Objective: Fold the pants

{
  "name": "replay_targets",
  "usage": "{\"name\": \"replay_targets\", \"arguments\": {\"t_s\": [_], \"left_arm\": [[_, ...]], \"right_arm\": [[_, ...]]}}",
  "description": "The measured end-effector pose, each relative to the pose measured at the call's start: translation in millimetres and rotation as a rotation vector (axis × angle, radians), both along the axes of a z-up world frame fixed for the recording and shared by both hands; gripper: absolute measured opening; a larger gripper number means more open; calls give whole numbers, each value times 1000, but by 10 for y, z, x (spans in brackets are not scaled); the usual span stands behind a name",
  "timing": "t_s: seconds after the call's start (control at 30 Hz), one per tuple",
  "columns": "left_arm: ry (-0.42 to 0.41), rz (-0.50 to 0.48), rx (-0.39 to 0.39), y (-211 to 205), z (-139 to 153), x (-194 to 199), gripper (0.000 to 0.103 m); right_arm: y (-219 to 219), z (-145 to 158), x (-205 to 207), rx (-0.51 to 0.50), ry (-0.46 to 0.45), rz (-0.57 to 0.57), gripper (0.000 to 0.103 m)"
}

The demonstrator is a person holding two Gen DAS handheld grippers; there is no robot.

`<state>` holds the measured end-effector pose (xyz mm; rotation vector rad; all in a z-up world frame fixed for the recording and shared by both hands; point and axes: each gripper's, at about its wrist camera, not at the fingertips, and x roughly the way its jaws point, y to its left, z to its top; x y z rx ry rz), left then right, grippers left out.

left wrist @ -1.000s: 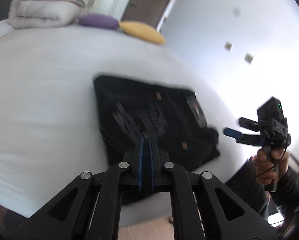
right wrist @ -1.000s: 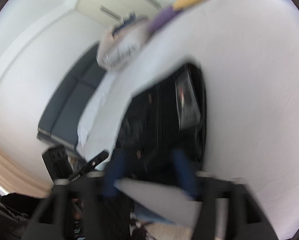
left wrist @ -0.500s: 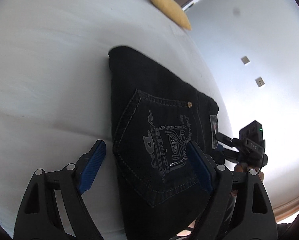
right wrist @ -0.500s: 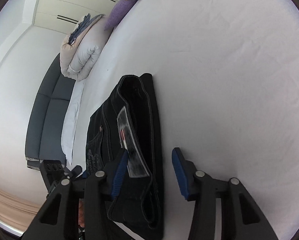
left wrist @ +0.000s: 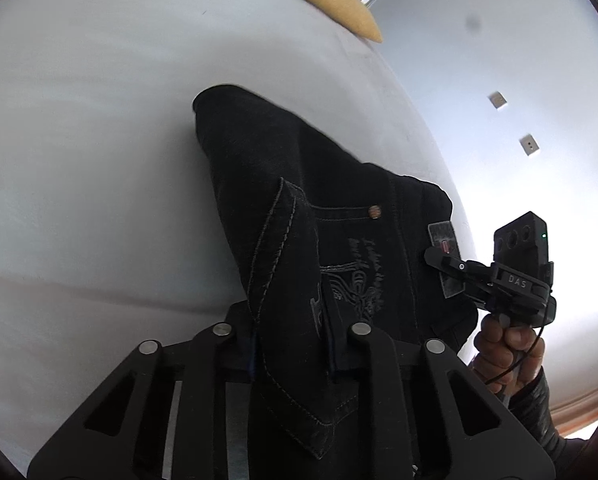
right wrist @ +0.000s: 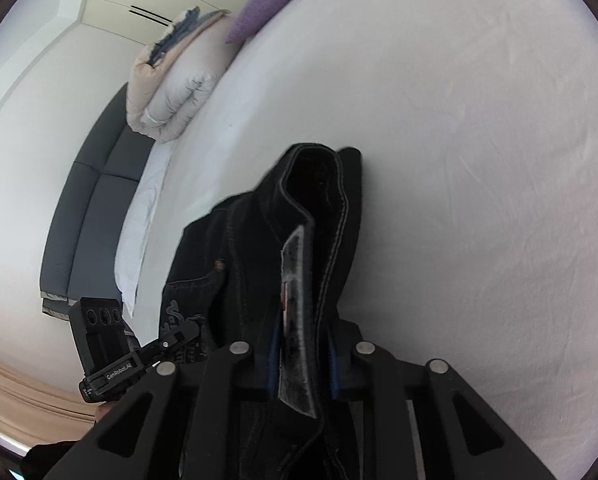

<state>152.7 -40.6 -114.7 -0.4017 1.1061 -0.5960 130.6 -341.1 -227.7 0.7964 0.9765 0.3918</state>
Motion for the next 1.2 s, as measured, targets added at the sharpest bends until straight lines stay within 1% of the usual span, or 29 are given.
{"name": "replay_targets", "arguments": {"t_s": [0.07, 0.13, 0.27, 0.33, 0.43, 0.5, 0.57, 0.63, 0.7, 0.73, 0.77, 0.8, 0.83, 0.87, 0.9, 0.97, 1.0, 1.03, 1.07, 1.1, 1.13, 1.17, 1.2], "left_arm": [[-39, -18, -1, -43, 190, 45, 19], [-86, -38, 0, -101, 400, 177, 19], [-149, -78, 16, -283, 627, 566, 19], [-161, -97, 10, -444, 655, 812, 19], [-170, -114, 11, -632, 621, 1122, 19], [-164, -111, 11, -778, 545, 1397, 19], [-165, -110, 32, -880, 470, 1574, 19], [-150, -106, 51, -957, 324, 1735, 19], [-112, -91, 57, -1033, 106, 1833, 20], [-97, -86, 66, -1036, 3, 1860, 21], [-82, -80, 69, -1020, -111, 1868, 23], [-78, -72, 62, -1002, -197, 1866, 29], [-78, -62, 39, -939, -274, 1864, 34], [-77, -58, 12, -921, -310, 1860, 35], [-73, -56, -12, -891, -330, 1865, 36], [-74, -58, -30, -854, -337, 1869, 36], [-78, -59, -27, -819, -338, 1859, 38], [-89, -56, -15, -793, -312, 1828, 40], [-96, -52, -5, -767, -306, 1817, 41], [-108, -41, 10, -748, -264, 1755, 44], [-126, -32, 22, -731, -217, 1703, 46], [-155, -25, 39, -704, -147, 1591, 48], [-187, -16, 64, -674, -82, 1503, 55]], "right_arm": [[-16, 144, 17, -6, -32, 6, 19], [-94, 289, 55, -14, -65, 3, 19], [-374, 557, 251, -42, -109, -23, 19], [-514, 642, 358, -69, -119, -35, 19], [-774, 670, 578, -98, -115, -57, 19], [-955, 628, 760, -101, -104, -72, 19], [-1087, 561, 914, -109, -93, -70, 19], [-1188, 433, 1042, -111, -71, -79, 19], [-1254, 207, 1155, -93, -23, -96, 20], [-1287, 88, 1186, -89, 3, -107, 22], [-1316, -47, 1192, -82, 28, -125, 29], [-1353, -131, 1180, -58, 34, -139, 33], [-1394, -203, 1145, -10, 10, -149, 34], [-1439, -253, 1093, 31, -24, -145, 35], [-1462, -278, 1055, 48, -42, -139, 35], [-1504, -290, 985, 76, -62, -143, 37], [-1520, -280, 993, 92, -68, -150, 38], [-1555, -277, 906, 103, -72, -165, 39], [-1569, -248, 897, 109, -76, -189, 42], [-1597, -233, 838, 108, -83, -209, 47], [-1620, -209, 724, 96, -90, -232, 49], [-1616, -152, 581, 55, -94, -257, 55], [-1624, -99, 457, 17, -100, -272, 61]]}}
